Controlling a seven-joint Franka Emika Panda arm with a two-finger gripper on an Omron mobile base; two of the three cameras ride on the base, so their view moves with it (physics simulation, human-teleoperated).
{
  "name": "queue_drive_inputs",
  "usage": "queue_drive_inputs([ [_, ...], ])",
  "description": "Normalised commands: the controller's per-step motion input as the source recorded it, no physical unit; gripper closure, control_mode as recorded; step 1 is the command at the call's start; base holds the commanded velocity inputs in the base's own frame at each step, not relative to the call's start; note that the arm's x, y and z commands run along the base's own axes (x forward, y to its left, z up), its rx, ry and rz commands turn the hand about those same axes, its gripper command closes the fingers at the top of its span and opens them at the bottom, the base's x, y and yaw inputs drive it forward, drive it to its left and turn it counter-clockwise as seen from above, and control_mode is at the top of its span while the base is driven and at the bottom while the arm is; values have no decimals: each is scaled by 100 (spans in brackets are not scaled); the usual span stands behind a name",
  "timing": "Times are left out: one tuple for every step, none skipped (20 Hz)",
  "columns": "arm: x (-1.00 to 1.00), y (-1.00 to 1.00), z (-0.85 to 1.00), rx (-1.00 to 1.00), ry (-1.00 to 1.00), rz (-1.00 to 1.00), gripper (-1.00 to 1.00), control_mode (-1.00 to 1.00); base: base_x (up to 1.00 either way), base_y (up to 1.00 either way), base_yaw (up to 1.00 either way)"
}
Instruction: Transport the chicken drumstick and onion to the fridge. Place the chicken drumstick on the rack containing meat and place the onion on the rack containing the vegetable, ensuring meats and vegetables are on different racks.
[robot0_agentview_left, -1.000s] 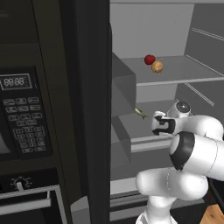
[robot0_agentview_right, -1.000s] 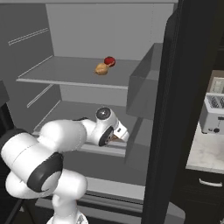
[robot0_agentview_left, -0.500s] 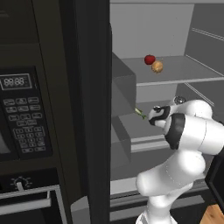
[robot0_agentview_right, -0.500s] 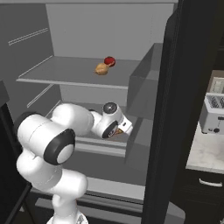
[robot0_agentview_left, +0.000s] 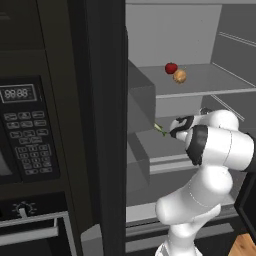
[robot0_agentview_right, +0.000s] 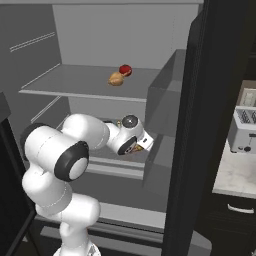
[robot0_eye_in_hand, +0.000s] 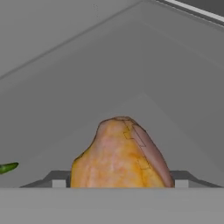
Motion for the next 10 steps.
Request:
queue_drive_inputs([
  [0,0,0,0,0,0,-100,-100,0,0,0],
  [0,0,0,0,0,0,-100,-100,0,0,0],
  [0,1,0,0,0,0,-100,-100,0,0,0],
  [0,2,0,0,0,0,-100,-100,0,0,0],
  [0,0,0,0,0,0,-100,-100,0,0,0],
  [-2,0,0,0,0,0,-100,-100,0,0,0],
  [-2,0,0,0,-4,-1,-100,-100,0,0,0],
  [0,2,1,0,-4,0,-100,-100,0,0,0],
  [-1,11,8,0,-5,-1,-100,-100,0,0,0],
  [0,9,3,0,-1,-1,-100,-100,0,0,0],
])
